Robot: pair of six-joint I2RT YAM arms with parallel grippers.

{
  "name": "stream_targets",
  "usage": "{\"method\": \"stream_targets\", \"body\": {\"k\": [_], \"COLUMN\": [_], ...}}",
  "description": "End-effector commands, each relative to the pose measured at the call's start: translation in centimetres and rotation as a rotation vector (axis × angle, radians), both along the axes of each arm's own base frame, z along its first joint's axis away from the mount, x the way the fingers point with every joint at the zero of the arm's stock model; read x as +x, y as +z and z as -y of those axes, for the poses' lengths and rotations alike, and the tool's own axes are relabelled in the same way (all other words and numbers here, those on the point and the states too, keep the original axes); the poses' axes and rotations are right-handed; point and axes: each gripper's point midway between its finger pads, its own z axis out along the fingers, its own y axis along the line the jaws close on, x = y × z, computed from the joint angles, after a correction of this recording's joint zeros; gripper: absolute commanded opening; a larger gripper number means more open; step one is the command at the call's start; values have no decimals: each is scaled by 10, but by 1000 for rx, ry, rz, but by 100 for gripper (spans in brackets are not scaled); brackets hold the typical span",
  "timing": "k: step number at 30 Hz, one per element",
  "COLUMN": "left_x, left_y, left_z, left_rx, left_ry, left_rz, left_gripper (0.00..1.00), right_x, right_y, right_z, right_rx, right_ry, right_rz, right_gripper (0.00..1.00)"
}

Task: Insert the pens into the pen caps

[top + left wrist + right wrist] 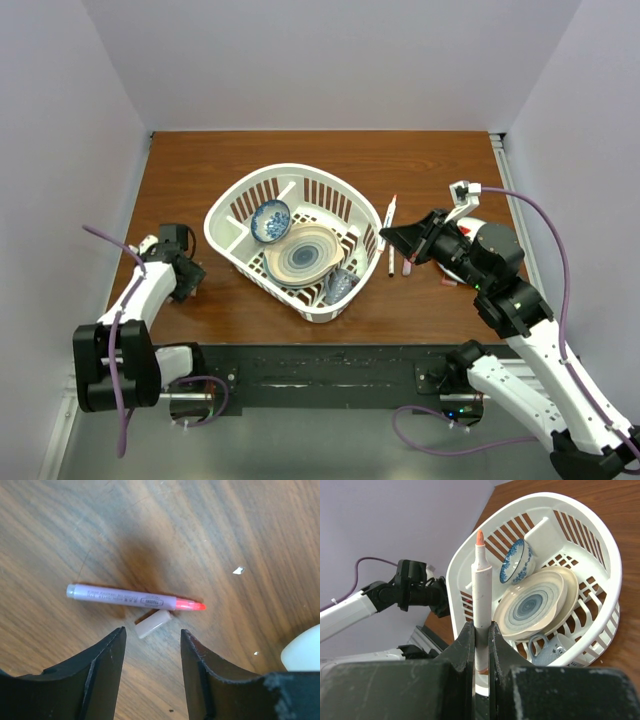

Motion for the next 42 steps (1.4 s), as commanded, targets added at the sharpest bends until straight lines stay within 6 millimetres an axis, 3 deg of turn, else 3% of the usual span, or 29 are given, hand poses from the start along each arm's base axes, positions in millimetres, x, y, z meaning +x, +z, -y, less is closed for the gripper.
{"method": "stream_targets", "body": {"k": [1,18,42], "left_x": [13,18,14], "left_y": [0,-9,-23], "left_z": [-8,-9,13], "left_rx": [45,49,-16], "left_ry": [-42,-84,-141], "left_rz": [41,2,-14], "left_gripper": [51,43,37], "right_x": [0,3,-2], "right_y": [23,20,27], "right_z": [5,9,15], "right_rx": [25,18,24], "right_ry": [-22,-54,-68], "right_rz": [61,57,75], "right_gripper": [0,0,0]}}
